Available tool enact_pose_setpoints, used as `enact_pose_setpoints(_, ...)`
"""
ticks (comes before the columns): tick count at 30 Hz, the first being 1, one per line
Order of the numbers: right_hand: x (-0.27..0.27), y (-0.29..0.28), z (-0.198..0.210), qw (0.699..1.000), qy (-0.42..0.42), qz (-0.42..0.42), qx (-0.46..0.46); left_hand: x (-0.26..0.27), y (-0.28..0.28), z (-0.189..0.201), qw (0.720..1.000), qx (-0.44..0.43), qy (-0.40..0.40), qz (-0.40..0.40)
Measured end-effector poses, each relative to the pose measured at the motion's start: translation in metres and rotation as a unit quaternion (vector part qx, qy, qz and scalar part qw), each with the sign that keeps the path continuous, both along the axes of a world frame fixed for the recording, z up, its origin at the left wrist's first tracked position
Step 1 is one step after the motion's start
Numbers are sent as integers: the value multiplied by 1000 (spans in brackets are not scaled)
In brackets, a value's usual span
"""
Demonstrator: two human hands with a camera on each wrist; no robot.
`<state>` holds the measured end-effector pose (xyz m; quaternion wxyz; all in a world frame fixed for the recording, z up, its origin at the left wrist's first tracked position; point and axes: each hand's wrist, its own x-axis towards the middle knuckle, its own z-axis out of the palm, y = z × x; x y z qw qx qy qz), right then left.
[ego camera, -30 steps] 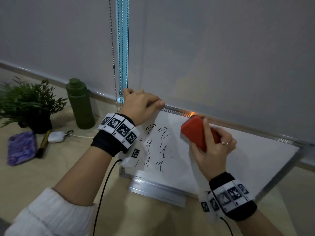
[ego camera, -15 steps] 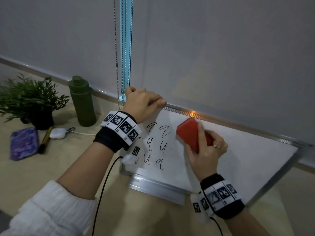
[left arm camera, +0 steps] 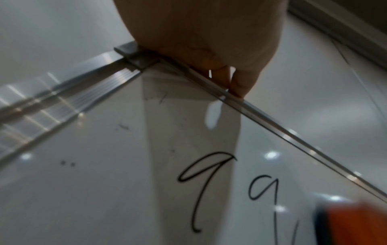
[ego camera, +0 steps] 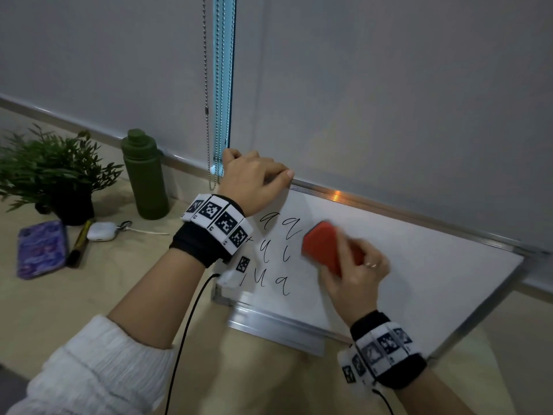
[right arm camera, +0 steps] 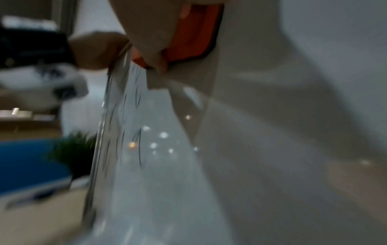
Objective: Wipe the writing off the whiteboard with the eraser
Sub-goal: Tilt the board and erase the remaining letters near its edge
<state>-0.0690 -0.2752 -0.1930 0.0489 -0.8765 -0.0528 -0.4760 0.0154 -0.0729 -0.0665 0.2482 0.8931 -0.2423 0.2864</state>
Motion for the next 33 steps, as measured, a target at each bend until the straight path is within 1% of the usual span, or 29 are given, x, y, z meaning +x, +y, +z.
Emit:
enact_pose_setpoints(1, -4, 1, -14, 997, 27, 22, -63, 0, 0, 0, 1000, -2, -1, 0)
enact_pose_setpoints(2, -9, 1, -28, 987, 60, 47, -141, 1, 0, 0, 1000, -5, 0, -1)
enact_pose_setpoints(3, -13, 0, -39, 970, 93, 70, -215, 2, 0, -1, 1000, -8, -1, -2)
enact_pose_setpoints(4, -15, -3, -44, 954, 112, 88, -265, 2, 0, -1, 1000, -11, -3, -3)
enact_pose_setpoints(5, -15, -5, -43, 947, 109, 98, -287, 2, 0, -1, 1000, -14, -5, -4)
enact_pose_setpoints(6, -13, -6, -38, 949, 97, 99, -281, 2, 0, -1, 1000, -16, -7, -4)
enact_pose_setpoints(7, -11, -5, -31, 960, 83, 92, -250, 1, 0, -1, 1000, -16, -7, -3)
enact_pose_setpoints(9, -7, -4, -13, 986, 50, 56, -149, 0, 0, -1, 1000, -16, -7, -1)
enact_pose_setpoints(10, -4, -4, -7, 993, 36, 35, -105, 0, -1, -1, 1000, -16, -4, -2)
enact_pose_setpoints(12, -3, -1, -7, 998, 26, 4, -50, 0, 0, -1, 1000, -18, -2, -3)
enact_pose_setpoints(13, -3, 1, -12, 999, 26, 1, -46, 0, 0, -1, 1000, -19, -4, -2)
enact_pose_setpoints(14, -4, 4, -20, 998, 29, 8, -63, 0, 0, -1, 1000, -20, -6, 1)
enact_pose_setpoints(15, -6, 6, -29, 994, 38, 24, -103, 0, 0, -1, 1000, -20, -4, 2)
enact_pose_setpoints(17, -11, 7, -45, 972, 67, 66, -215, 0, 0, -1, 1000, -17, 1, 1)
enact_pose_setpoints(18, -13, 5, -49, 960, 74, 85, -256, 0, 0, -1, 1000, -16, -2, 1)
enact_pose_setpoints(19, -13, 4, -49, 953, 74, 99, -277, 0, 1, -2, 1000, -15, -5, 2)
enact_pose_setpoints(20, -12, 3, -44, 952, 69, 103, -280, 0, 1, -1, 1000, -15, -7, 3)
enact_pose_setpoints(21, -11, 3, -35, 958, 59, 97, -262, 0, 1, -1, 1000, -14, -5, 5)
enact_pose_setpoints(22, -8, 2, -23, 970, 38, 84, -225, -1, 2, -2, 1000, -13, -1, 6)
enact_pose_setpoints(24, 0, -1, 0, 992, 1, 43, -115, -1, 1, -1, 1000, -8, 5, 10)
enact_pose_setpoints(26, 4, 0, 10, 1000, -9, -1, -18, -2, 1, 0, 1000, -7, 10, 12)
enact_pose_setpoints(27, 3, 2, 7, 1000, -10, -10, -6, -1, 0, 0, 1000, -8, 10, 13)
enact_pose_setpoints(28, 0, 4, -4, 999, 1, -3, -33, -1, -1, 0, 1000, -9, 10, 13)
enact_pose_setpoints(29, -4, 7, -19, 995, 24, 19, -98, 0, -1, 1, 1000, -11, 10, 13)
enact_pose_setpoints(30, -8, 8, -38, 980, 53, 55, -186, 1, -1, 1, 1000, -12, 11, 13)
enact_pose_setpoints(31, -12, 6, -55, 958, 79, 91, -259, 1, -1, 1, 1000, -12, 14, 12)
enact_pose_setpoints(32, -14, 3, -64, 944, 93, 114, -296, 2, -1, 1, 1000, -10, 13, 12)
enact_pose_setpoints(33, -14, 0, -62, 941, 93, 121, -302, 2, -1, 1, 1000, -8, 11, 13)
